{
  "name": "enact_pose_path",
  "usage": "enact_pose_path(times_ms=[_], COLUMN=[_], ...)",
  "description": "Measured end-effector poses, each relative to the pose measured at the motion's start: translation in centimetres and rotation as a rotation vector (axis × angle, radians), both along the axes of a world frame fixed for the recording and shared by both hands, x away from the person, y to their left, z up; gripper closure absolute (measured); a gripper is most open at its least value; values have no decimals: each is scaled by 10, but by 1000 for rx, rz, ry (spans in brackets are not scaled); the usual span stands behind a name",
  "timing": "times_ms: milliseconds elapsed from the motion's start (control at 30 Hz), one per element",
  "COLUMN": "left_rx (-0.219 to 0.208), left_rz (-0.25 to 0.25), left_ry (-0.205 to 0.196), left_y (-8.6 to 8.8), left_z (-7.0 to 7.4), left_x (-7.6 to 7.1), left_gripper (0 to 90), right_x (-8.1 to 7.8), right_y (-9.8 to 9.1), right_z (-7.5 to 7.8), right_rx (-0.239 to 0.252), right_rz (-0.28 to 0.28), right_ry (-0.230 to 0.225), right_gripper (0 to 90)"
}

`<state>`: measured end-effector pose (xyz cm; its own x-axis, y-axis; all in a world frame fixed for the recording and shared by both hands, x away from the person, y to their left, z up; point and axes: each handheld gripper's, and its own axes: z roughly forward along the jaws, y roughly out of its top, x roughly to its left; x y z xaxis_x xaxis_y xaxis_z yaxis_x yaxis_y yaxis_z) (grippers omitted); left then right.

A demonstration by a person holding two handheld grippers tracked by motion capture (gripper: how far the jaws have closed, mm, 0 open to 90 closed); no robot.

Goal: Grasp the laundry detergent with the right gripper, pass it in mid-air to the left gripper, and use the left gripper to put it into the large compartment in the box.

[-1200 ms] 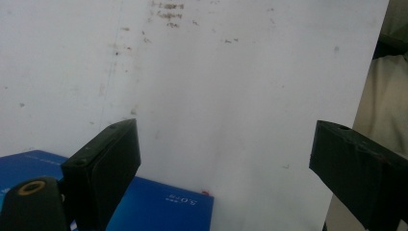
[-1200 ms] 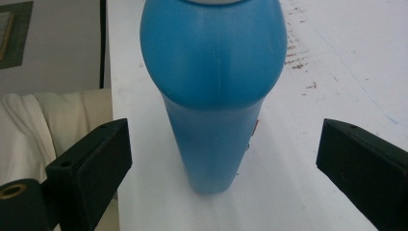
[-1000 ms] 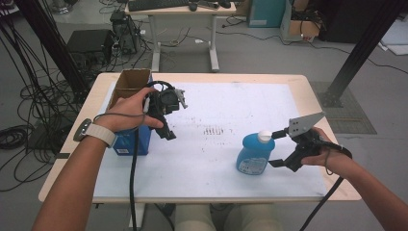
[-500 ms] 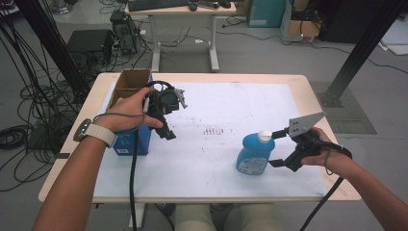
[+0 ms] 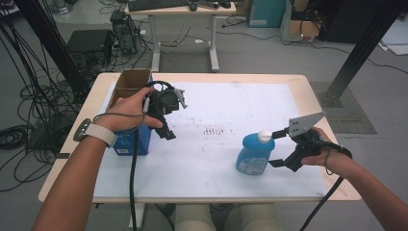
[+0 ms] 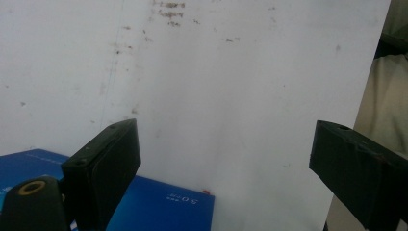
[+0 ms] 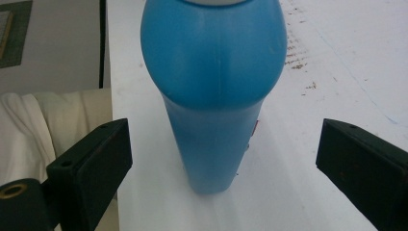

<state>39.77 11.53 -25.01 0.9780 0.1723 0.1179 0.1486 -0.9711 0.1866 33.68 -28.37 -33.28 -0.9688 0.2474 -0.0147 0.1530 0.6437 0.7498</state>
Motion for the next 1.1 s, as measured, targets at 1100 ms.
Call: enact_pose_path(times_ms=[1100], left_rx=[-2], left_rz=[6], left_ry=[0], left_y=[1], left_z=[0], left_x=[0], left_gripper=[114], right_x=[1], right_y=[0], right_z=[1], right_rx=[-16], right_rz=[-4], right_ry=[11], right_gripper=[54])
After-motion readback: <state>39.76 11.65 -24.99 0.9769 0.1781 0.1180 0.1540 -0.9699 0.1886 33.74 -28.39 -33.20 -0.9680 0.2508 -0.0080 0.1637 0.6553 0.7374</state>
